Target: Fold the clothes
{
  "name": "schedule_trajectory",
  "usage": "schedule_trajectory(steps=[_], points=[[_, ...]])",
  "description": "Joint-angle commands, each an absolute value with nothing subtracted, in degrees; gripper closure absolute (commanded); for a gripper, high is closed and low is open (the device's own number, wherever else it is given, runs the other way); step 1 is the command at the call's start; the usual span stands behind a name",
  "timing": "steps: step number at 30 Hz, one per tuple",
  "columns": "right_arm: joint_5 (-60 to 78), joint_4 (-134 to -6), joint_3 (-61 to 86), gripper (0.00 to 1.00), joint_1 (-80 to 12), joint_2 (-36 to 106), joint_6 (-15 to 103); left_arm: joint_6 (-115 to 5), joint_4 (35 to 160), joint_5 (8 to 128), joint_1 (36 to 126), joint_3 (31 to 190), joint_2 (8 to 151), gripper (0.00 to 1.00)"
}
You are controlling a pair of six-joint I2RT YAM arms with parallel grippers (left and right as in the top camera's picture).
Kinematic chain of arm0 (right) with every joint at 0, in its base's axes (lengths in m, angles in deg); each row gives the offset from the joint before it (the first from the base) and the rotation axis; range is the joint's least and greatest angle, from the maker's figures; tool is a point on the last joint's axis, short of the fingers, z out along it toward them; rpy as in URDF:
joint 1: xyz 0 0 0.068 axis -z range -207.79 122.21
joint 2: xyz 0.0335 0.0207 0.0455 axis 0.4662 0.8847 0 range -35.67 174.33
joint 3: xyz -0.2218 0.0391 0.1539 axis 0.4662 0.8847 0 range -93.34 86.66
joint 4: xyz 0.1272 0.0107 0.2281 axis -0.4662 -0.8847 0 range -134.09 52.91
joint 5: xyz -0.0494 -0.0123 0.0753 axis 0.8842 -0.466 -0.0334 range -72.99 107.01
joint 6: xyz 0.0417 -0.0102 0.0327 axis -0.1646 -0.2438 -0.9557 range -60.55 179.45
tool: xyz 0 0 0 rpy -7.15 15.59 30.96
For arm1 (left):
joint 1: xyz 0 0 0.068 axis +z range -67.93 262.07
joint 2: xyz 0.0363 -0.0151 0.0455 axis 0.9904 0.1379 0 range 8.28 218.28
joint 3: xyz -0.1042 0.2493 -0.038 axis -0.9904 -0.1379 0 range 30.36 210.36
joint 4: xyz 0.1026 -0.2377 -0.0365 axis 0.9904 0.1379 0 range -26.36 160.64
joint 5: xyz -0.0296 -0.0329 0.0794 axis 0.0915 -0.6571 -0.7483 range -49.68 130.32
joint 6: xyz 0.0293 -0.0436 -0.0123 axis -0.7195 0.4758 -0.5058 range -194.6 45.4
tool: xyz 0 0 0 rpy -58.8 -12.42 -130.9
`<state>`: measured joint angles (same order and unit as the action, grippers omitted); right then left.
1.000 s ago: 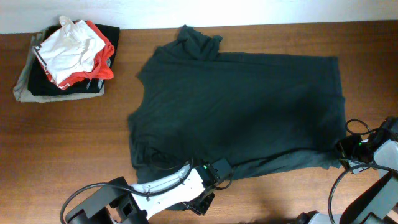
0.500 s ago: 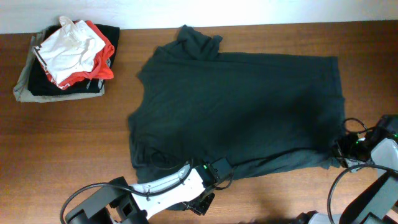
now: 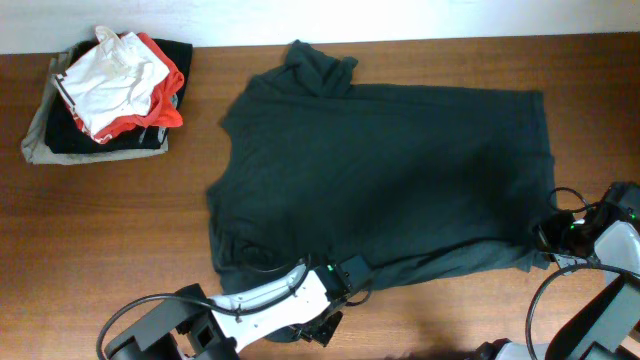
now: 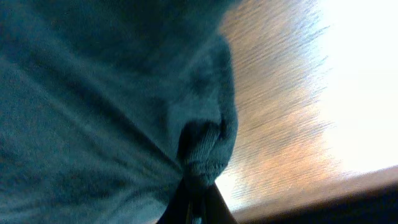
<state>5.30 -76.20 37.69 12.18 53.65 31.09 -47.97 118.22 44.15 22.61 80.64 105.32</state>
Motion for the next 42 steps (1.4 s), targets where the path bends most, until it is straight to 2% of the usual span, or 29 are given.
schedule_trajectory(steps=[1,7,12,16,22,33,42], points=[[5.61,-77.32,36.73,0.96,12.09,52.32,30.43,-48.32,120.52,44.74,22.48,84.03,101.65,0.99],[5.65,-82.26,33.38,0.96,12.09,44.69,30.47,-48.34,122.05,37.09,22.50,87.00,86.70,0.99],[5.65,-84.55,31.61,0.96,12.07,40.49,30.47,-48.34,122.75,35.32,22.61,87.00,80.44,0.99],[5.65,-85.36,31.61,0.96,12.07,40.30,30.47,-48.34,123.77,30.58,22.61,86.98,80.27,0.99],[5.61,-82.91,31.61,0.96,11.96,40.30,29.93,-43.03,121.11,14.16,25.85,86.98,80.31,0.99],[5.17,-76.68,31.64,0.96,11.96,40.34,28.75,-41.85,109.44,14.38,39.24,86.98,80.49,0.99],[5.21,-71.55,31.66,0.96,8.61,40.93,28.73,-41.89,103.19,13.42,40.62,86.98,87.83,0.99]])
